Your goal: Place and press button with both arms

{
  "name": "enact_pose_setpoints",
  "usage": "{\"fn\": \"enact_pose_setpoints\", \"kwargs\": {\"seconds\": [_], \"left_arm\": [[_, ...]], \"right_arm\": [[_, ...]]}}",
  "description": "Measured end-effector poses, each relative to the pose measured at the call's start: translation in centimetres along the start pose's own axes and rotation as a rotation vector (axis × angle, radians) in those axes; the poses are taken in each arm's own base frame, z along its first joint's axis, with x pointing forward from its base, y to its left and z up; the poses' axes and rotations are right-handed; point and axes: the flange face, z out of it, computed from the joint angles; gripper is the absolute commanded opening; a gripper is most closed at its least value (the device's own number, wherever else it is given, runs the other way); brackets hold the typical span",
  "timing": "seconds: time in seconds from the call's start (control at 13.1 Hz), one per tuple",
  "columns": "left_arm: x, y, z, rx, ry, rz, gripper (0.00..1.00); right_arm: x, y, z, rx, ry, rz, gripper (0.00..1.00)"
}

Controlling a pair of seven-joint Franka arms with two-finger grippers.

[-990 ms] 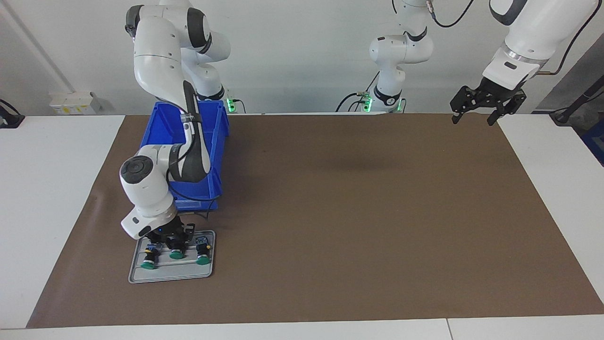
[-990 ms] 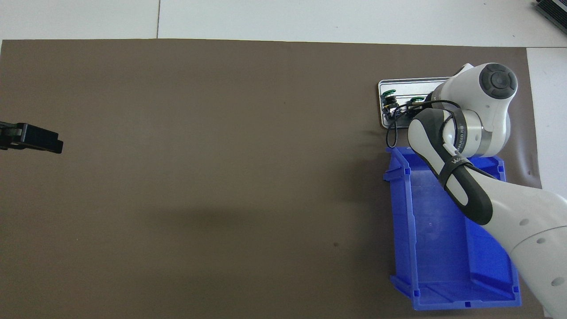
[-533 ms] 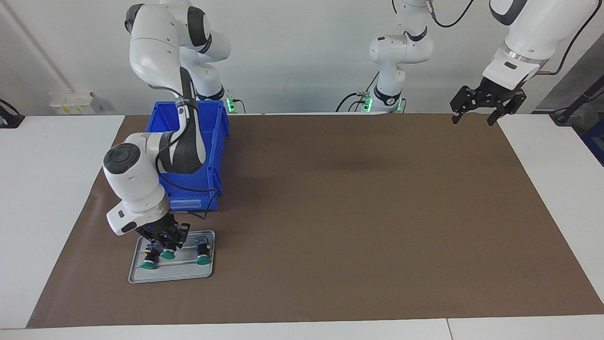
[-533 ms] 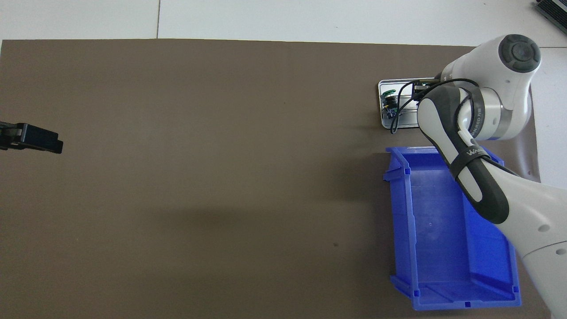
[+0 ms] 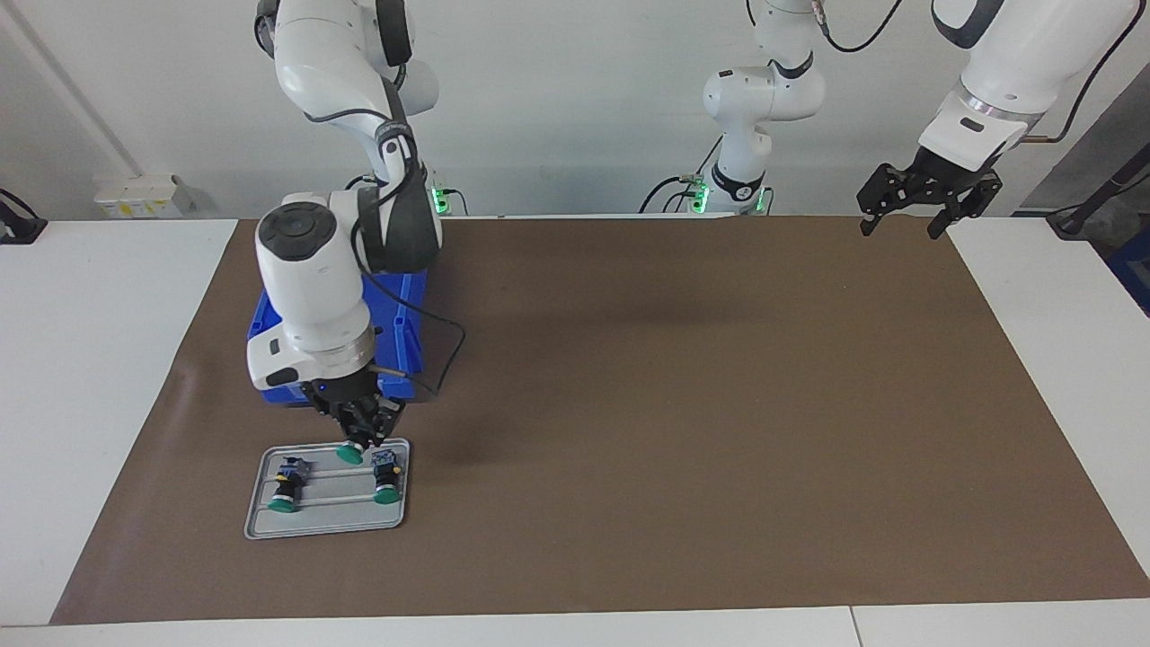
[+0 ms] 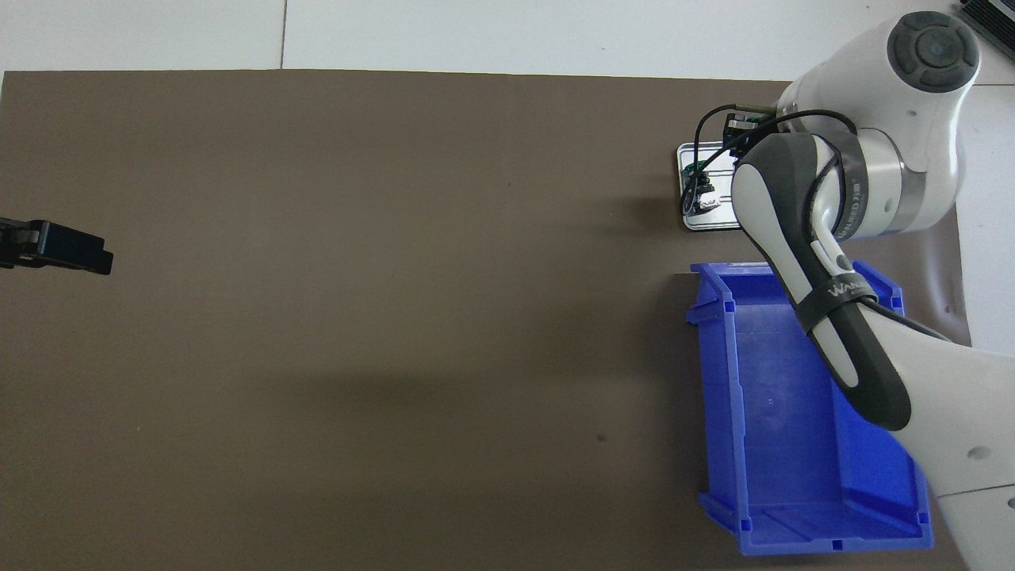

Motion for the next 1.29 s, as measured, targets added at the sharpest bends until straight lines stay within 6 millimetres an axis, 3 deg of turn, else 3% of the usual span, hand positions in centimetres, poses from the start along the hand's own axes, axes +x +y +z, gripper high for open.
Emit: {"fn": "enact_pose_setpoints", "kwargs": {"seconds": [0.3,0.61,0.84,1.07,1.29], "left_arm": [[0.0,0.0,0.0,0.0,0.0,0.0,1.0],[0.0,0.0,0.0,0.0,0.0,0.0,1.0],[0.0,0.0,0.0,0.0,0.0,0.0,1.0],[0.0,0.0,0.0,0.0,0.0,0.0,1.0],[0.0,0.0,0.0,0.0,0.0,0.0,1.0]], "right_arm": [[-6.6,-7.1,-2.3,0.048,0.003,0.427,0.0],[-14.4,-13.4,-2.3,0.074,-0.027,0.823,0.0],[-20.5,-17.2,-1.2,0.069,-0.05,0.996,0.0],[-28.1,-21.3,2.7,0.04,-0.03,1.037,0.0],[-33.7,-24.0,5.6,0.063,-0.027,1.046,0.0]]}}
